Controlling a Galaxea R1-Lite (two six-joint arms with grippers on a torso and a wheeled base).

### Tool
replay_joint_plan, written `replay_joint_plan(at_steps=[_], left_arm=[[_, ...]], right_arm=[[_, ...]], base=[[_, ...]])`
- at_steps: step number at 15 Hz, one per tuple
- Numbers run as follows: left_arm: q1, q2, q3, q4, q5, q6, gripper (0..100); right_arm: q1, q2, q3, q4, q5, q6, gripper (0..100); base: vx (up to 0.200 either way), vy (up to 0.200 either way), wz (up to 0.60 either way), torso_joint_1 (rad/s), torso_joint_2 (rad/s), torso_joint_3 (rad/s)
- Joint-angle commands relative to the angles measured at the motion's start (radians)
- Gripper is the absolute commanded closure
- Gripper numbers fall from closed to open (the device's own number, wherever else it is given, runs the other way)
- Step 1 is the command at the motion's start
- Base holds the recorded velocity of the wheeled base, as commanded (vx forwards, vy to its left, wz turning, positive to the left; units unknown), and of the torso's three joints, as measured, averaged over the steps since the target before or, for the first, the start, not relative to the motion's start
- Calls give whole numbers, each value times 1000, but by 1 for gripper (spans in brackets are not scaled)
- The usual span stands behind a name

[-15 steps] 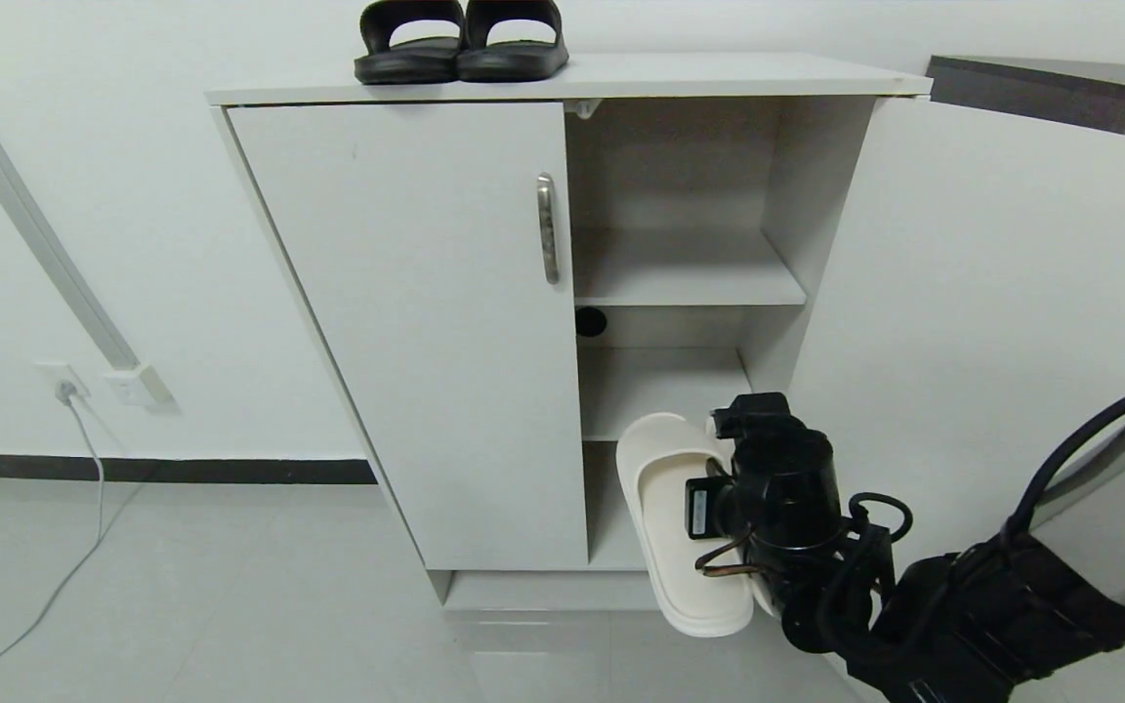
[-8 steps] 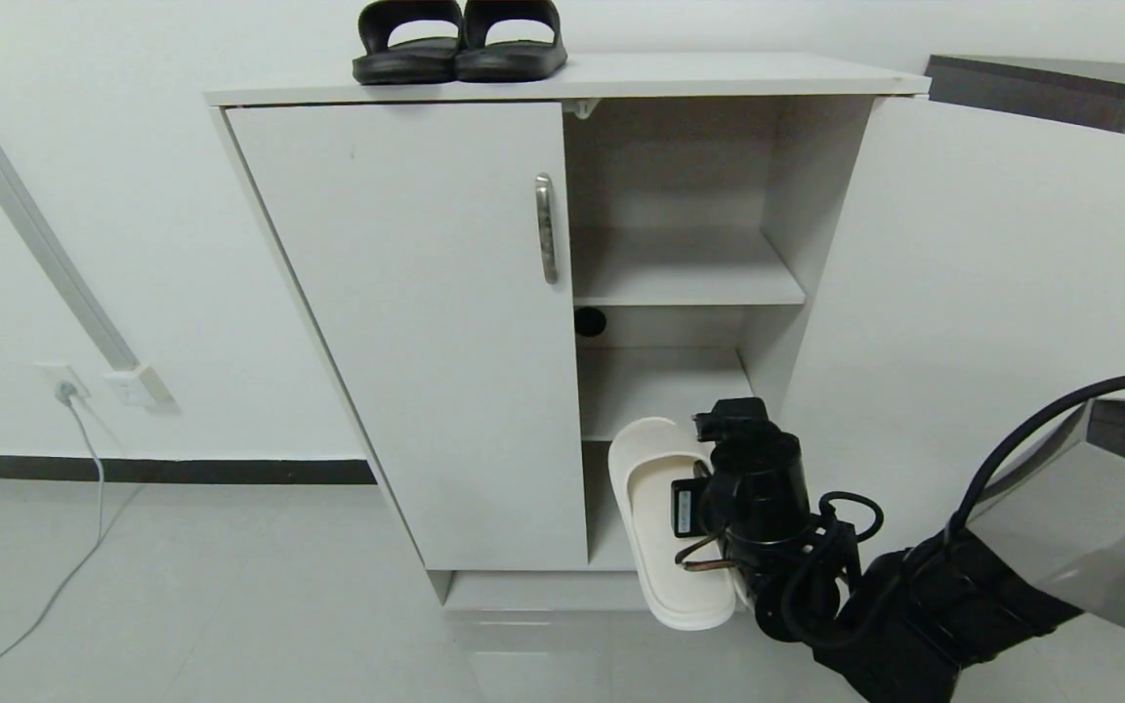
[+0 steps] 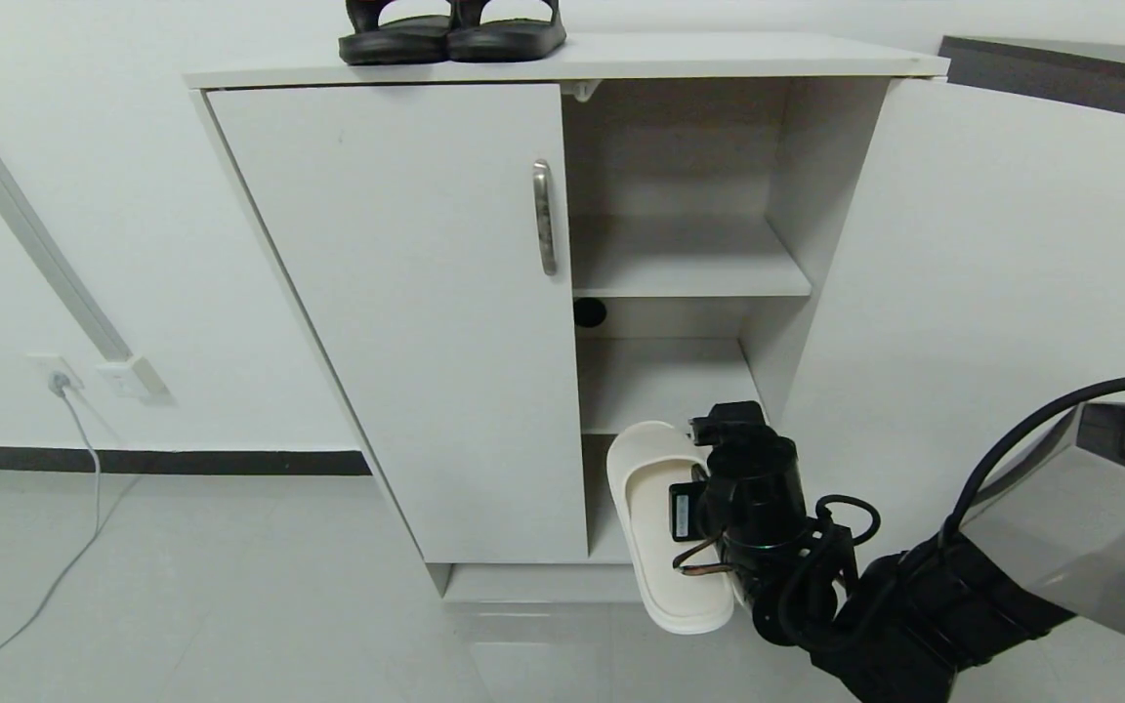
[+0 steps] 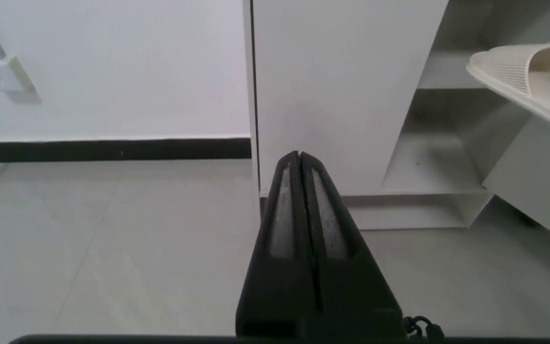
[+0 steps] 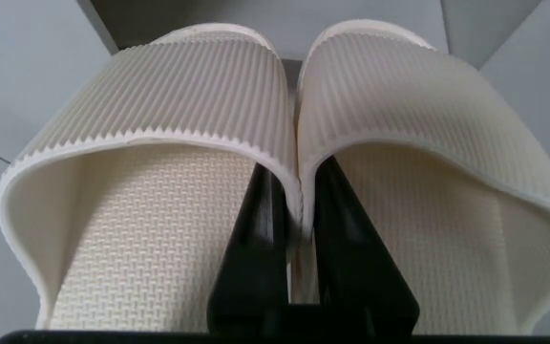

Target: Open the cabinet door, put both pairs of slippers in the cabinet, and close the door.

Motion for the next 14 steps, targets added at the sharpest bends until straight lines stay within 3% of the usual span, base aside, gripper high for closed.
replay_joint_plan(at_steps=[1,10,13,14], left_arm=[[0,2,0,0,0,0,100],[0,2,0,0,1,0,100],[0,2,-1,0,0,0,100],[0,2,0,0,0,2,100]], right_arm=[[0,-1,0,0,0,0,100],[0,-2,4,-28,-2,-3,100],[0,-11,21,-108,-8,-52,100],[0,-13,46,-198,-8,-104,100]], base=[[0,0,0,2,-2,-183],[0,0,0,3,3,-194],[0,0,0,2,-1,-201],[0,0,0,2,2,-198]])
